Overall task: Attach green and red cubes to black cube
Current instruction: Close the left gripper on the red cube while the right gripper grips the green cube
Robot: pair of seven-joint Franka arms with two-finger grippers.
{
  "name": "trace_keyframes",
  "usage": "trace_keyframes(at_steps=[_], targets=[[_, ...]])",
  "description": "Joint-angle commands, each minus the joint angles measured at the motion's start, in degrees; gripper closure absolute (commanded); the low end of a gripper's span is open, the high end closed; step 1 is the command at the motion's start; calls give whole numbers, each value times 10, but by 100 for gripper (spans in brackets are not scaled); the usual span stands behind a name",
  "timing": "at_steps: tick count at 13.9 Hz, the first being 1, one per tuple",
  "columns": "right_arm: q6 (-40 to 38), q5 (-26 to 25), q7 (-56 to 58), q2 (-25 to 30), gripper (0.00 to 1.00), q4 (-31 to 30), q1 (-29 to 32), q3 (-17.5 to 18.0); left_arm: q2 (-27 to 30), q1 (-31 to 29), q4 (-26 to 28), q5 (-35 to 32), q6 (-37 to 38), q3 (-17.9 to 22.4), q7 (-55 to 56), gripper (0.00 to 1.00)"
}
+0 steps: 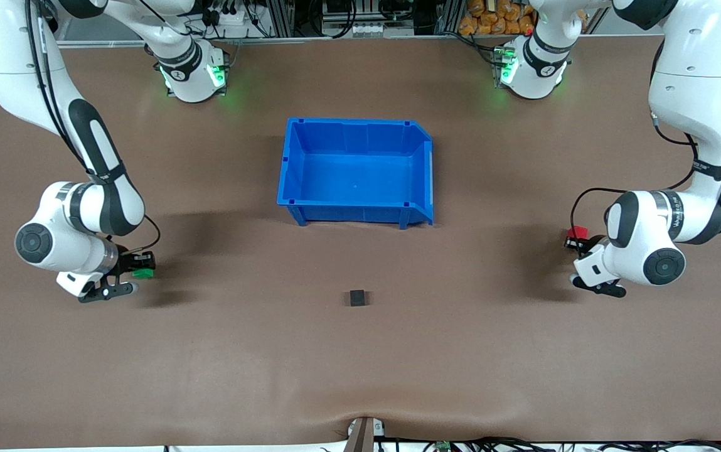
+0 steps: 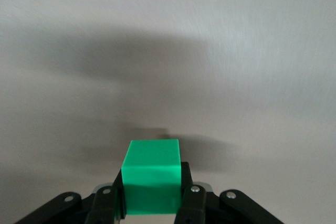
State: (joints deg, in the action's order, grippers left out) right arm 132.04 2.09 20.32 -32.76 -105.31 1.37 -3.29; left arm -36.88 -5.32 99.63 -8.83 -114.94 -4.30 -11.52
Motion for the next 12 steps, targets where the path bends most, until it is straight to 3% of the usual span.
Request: trace_keyframes(at_steps=[1,4,7,12], targets=[[-46,-2,53,9,100,48,-12,-1,4,5,-38,-2,21,0,13,100],[-102,-2,106,11,100,99,-22,0,-12,4,-89,2,60,-2,73,100],[-153,-2,183,9,100,156,-24,-1,-35,3,-137,87,60,-2,132,100],[-134,-5,322,-15,100,192,-67,-1,-78,36,-205,123,42,-2,270,100]])
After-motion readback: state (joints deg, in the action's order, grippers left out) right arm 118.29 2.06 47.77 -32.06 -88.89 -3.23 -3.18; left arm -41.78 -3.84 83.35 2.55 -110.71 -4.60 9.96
